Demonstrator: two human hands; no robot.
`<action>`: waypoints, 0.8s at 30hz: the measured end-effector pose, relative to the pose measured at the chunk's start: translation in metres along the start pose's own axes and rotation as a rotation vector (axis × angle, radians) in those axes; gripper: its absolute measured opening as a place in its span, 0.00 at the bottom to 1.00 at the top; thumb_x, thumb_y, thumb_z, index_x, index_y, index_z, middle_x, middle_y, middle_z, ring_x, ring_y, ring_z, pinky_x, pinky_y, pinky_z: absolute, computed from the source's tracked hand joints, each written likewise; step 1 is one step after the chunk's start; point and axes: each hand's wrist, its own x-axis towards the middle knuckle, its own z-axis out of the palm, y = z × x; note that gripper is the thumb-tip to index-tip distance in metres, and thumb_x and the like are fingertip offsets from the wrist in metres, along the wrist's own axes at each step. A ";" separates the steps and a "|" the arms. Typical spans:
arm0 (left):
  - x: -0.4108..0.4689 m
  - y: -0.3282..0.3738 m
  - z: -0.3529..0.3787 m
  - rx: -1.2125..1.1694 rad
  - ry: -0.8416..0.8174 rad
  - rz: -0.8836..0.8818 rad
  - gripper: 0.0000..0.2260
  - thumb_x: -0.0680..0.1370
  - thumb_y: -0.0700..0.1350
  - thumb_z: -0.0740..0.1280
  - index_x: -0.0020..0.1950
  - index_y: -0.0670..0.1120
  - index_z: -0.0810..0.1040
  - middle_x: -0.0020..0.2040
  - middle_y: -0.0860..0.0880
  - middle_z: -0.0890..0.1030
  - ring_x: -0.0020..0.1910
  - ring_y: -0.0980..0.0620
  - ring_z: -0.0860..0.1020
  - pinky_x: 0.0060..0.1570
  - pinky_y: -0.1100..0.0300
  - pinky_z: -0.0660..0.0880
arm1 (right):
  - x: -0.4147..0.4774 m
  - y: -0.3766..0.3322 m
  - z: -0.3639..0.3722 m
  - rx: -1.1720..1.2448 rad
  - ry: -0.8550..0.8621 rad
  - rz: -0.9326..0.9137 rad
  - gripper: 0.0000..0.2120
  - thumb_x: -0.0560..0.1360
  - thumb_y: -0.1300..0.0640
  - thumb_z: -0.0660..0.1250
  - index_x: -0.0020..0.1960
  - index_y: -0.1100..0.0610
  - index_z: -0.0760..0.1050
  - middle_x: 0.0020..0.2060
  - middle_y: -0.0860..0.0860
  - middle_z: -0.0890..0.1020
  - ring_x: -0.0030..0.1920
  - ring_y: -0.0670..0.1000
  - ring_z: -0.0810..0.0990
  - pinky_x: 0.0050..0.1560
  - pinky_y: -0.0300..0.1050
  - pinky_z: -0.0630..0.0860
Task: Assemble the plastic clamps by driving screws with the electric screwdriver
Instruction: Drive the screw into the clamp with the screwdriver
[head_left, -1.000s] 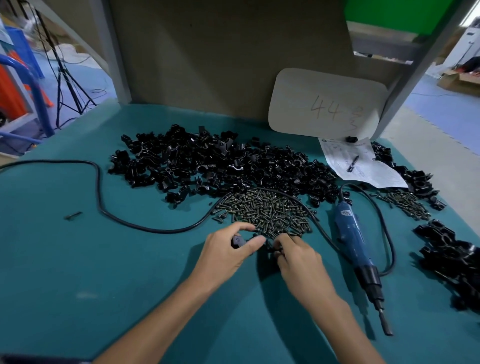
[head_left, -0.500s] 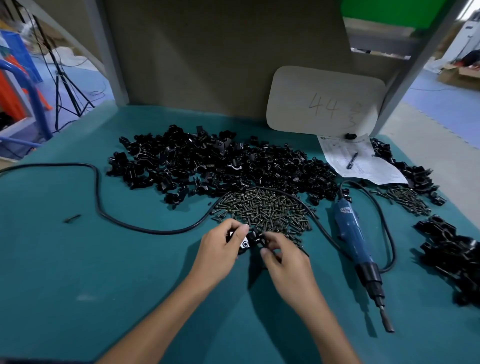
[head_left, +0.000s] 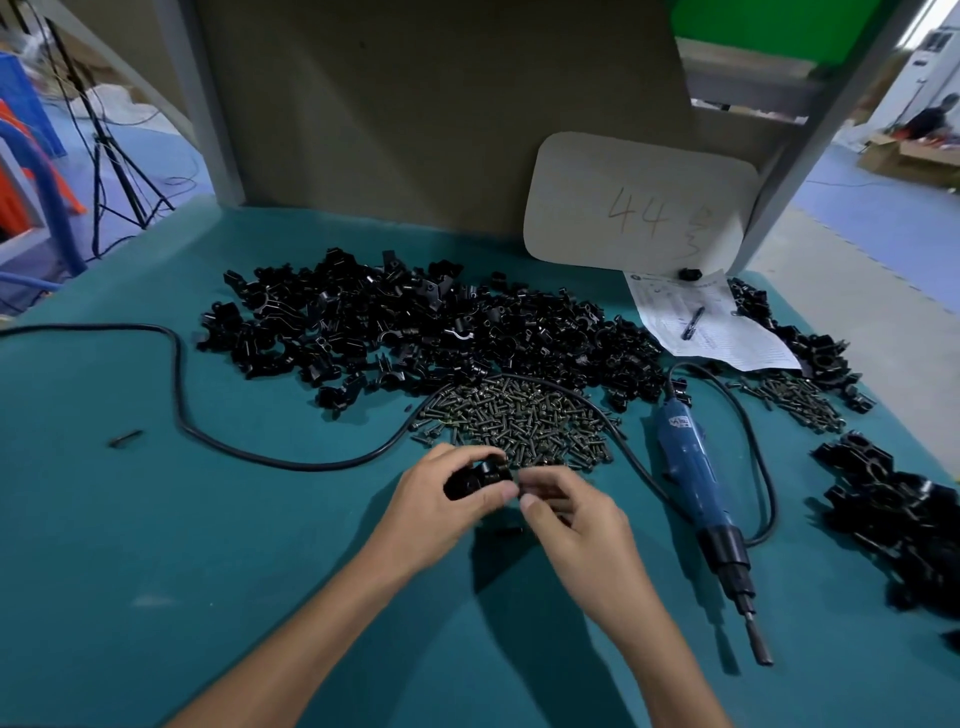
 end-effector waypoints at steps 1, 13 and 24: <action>0.000 0.001 0.001 -0.006 0.024 0.005 0.15 0.72 0.60 0.76 0.57 0.65 0.82 0.51 0.58 0.76 0.49 0.61 0.78 0.47 0.65 0.76 | -0.003 0.003 -0.003 -0.134 -0.003 -0.030 0.07 0.79 0.57 0.70 0.54 0.46 0.80 0.47 0.41 0.83 0.50 0.39 0.80 0.50 0.32 0.75; -0.004 -0.001 0.003 -0.042 0.119 -0.011 0.11 0.72 0.57 0.77 0.53 0.61 0.85 0.47 0.58 0.75 0.47 0.57 0.79 0.42 0.67 0.74 | -0.011 0.006 0.005 -0.602 -0.174 -0.070 0.09 0.84 0.50 0.62 0.63 0.48 0.73 0.49 0.45 0.72 0.53 0.50 0.75 0.47 0.46 0.68; -0.004 -0.001 0.003 -0.097 0.140 -0.048 0.10 0.71 0.53 0.79 0.50 0.62 0.86 0.47 0.59 0.77 0.46 0.58 0.79 0.42 0.67 0.75 | -0.007 0.017 0.008 -0.565 -0.161 -0.129 0.05 0.84 0.55 0.61 0.59 0.53 0.72 0.52 0.45 0.69 0.51 0.50 0.68 0.49 0.42 0.61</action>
